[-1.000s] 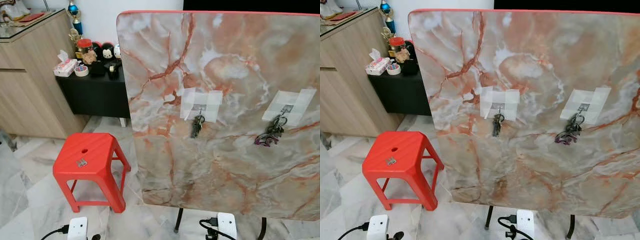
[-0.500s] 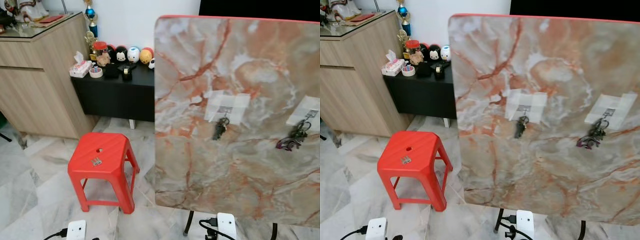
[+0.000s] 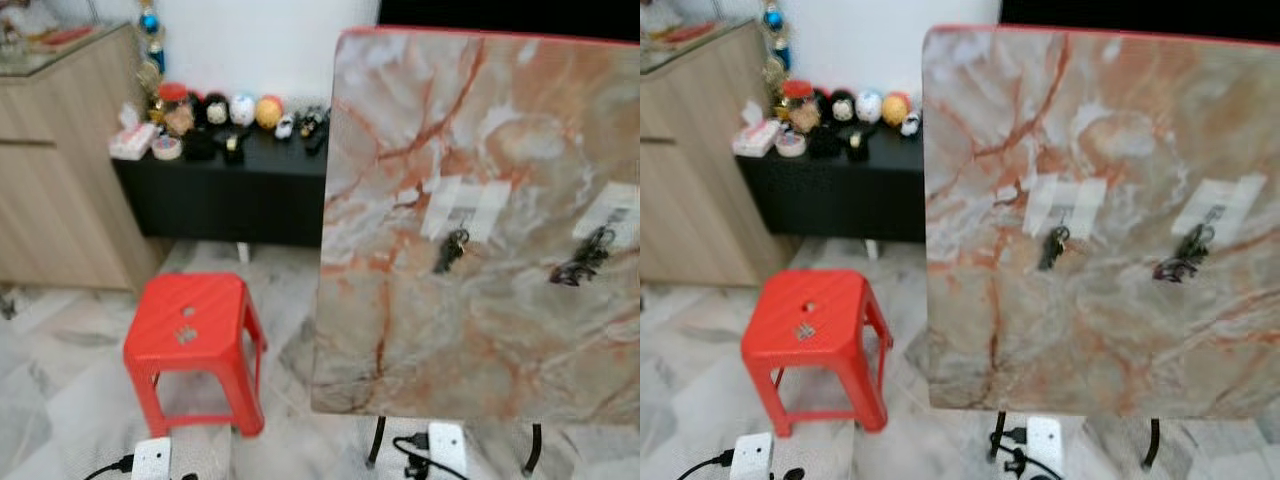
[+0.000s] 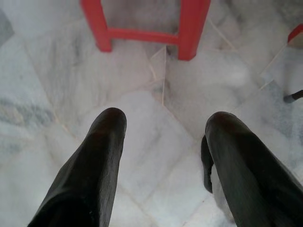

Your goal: Hang keys on a hook

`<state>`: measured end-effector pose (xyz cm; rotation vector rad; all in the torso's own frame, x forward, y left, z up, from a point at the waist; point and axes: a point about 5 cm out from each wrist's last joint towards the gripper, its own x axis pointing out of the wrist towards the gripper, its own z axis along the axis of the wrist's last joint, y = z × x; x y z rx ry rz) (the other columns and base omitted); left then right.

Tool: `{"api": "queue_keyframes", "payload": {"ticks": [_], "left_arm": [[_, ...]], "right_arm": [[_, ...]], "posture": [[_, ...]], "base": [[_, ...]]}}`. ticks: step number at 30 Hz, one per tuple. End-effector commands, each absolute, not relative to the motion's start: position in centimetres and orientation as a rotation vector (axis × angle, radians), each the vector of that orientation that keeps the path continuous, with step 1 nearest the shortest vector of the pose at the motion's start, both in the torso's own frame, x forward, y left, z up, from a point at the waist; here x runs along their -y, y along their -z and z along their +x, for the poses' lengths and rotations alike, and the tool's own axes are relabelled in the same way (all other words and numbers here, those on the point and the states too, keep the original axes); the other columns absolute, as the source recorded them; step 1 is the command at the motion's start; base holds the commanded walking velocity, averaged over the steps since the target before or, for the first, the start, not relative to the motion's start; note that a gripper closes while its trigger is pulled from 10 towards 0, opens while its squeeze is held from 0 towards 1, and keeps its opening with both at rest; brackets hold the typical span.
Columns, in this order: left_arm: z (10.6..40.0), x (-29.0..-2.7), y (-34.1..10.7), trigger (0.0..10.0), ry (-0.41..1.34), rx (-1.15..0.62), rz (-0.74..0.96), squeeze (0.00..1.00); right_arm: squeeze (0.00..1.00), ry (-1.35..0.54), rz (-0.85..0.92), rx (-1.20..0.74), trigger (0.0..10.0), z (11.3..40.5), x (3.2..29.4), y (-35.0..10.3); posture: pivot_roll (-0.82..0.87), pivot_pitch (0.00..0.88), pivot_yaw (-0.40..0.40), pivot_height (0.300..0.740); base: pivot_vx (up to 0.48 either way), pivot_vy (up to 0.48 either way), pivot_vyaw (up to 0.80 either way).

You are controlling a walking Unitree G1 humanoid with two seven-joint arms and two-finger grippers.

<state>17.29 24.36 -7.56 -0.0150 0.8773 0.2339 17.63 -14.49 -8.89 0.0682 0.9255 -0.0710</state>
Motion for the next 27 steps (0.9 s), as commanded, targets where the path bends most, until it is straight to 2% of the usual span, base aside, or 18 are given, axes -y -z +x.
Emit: {"api": "queue_keyframes", "payload": {"ticks": [1, 27], "left_arm": [[17.35, -23.93, 7.66, 10.0, -0.223, -0.879, -0.017, 0.0], [17.71, -23.76, 7.5, 10.0, -0.216, -0.862, -0.016, 0.0]], "right_arm": [[0.0, 0.091, 0.063, -0.941, 10.0, 17.3, 15.09, 9.05], [0.0, 0.085, 0.06, -0.942, 10.0, 17.36, 15.05, 9.03]], "posture": [[0.02, 0.0, -0.009, 0.74], [0.02, 0.0, -0.01, 0.74]], "base": [[0.0, 0.36, 0.0], [0.0, 0.366, 0.0]]}}
